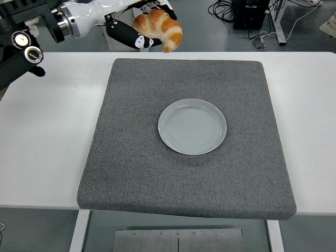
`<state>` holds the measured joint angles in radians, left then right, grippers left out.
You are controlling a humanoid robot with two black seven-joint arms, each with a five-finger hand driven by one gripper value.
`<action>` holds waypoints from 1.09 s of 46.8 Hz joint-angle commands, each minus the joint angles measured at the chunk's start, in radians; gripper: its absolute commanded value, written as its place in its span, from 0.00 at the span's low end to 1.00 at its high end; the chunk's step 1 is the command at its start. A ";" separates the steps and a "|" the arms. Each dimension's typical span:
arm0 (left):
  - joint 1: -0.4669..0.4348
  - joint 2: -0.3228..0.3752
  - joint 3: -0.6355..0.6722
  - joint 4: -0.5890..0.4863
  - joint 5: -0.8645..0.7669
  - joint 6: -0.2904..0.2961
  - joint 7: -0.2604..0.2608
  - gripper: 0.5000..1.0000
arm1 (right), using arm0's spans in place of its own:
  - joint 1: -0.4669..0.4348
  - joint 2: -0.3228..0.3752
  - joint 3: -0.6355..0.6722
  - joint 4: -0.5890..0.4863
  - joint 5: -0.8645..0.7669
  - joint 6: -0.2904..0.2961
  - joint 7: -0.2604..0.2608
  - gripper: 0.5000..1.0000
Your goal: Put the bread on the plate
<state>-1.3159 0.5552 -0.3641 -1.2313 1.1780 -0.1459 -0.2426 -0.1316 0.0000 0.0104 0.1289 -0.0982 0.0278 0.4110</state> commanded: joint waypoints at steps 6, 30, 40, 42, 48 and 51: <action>-0.028 -0.093 0.040 0.059 -0.001 0.005 -0.001 0.00 | 0.000 0.000 0.000 0.000 0.000 0.000 0.000 1.00; -0.074 -0.241 0.105 0.127 0.002 0.006 0.000 0.00 | 0.000 0.000 0.000 0.000 0.000 0.000 0.000 1.00; -0.065 -0.310 0.177 0.167 0.005 0.026 -0.001 0.00 | 0.000 0.000 0.000 0.000 0.000 0.000 0.000 1.00; -0.062 -0.313 0.191 0.173 0.006 0.032 -0.001 0.00 | 0.000 0.000 0.000 0.000 0.000 0.000 0.000 1.00; -0.052 -0.328 0.223 0.200 0.015 0.049 -0.004 0.00 | 0.000 0.000 0.000 0.000 0.000 0.001 0.000 1.00; -0.045 -0.331 0.231 0.205 0.022 0.049 -0.004 0.00 | 0.000 0.000 0.000 0.001 0.000 0.000 0.000 1.00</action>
<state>-1.3677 0.2273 -0.1409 -1.0314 1.1947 -0.0974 -0.2463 -0.1311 0.0000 0.0107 0.1288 -0.0982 0.0281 0.4113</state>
